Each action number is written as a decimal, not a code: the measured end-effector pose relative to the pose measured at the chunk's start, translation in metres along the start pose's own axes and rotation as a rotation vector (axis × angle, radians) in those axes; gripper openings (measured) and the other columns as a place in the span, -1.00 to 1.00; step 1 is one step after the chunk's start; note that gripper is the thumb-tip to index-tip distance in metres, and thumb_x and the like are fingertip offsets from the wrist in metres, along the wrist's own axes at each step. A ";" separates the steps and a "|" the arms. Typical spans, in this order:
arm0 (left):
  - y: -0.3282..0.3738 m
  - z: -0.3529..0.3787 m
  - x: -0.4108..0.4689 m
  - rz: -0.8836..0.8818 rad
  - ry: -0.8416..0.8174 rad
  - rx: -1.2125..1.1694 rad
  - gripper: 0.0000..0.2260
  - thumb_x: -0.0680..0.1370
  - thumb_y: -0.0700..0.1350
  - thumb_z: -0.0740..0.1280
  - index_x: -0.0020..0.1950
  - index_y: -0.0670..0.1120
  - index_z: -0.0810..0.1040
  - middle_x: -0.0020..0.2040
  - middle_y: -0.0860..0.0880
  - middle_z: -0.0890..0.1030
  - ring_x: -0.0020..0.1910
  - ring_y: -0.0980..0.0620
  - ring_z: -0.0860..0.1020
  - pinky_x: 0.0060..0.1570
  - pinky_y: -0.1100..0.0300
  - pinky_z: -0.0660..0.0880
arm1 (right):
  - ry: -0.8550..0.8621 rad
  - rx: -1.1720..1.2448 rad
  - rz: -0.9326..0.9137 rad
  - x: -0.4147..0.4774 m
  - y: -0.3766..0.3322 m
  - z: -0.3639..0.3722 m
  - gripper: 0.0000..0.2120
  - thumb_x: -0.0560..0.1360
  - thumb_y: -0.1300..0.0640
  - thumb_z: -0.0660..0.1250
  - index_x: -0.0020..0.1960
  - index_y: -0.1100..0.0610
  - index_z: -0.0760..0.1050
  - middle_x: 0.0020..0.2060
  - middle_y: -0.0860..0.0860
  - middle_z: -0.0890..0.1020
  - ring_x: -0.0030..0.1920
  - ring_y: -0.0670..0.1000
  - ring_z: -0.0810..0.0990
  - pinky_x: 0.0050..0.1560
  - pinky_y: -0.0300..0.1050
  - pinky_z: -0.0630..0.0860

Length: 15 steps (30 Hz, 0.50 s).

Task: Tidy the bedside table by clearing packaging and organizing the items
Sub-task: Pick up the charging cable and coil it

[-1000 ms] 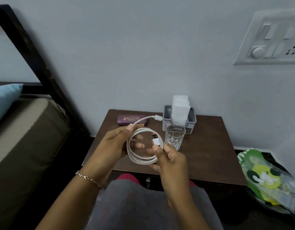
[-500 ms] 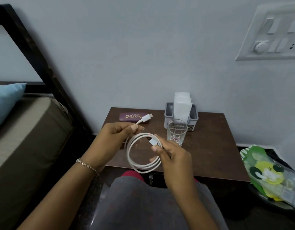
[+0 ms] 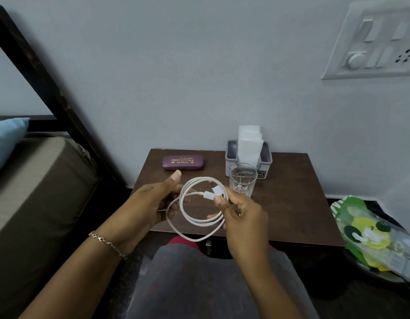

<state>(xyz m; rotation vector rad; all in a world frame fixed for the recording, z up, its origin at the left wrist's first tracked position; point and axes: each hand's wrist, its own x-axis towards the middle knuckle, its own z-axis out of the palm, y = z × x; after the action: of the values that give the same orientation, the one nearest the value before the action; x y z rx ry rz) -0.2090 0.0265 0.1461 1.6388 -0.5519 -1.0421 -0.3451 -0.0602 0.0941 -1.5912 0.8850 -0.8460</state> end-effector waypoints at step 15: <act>-0.018 0.014 -0.009 0.172 0.056 -0.169 -0.62 0.40 -0.11 0.32 0.21 -0.03 0.52 -0.25 -0.01 0.68 -0.20 0.17 0.64 -0.02 0.19 0.55 | -0.366 0.549 0.490 0.003 -0.011 -0.009 -0.85 0.54 0.18 0.27 -0.01 0.17 0.60 -0.29 0.03 0.57 -0.24 0.01 0.68 -0.05 -0.01 0.65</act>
<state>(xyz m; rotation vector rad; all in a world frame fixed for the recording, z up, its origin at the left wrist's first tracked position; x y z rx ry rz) -0.2278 0.0322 0.1320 1.4411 -0.5426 -0.8887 -0.3500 -0.0650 0.1063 -0.9456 0.6586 -0.3792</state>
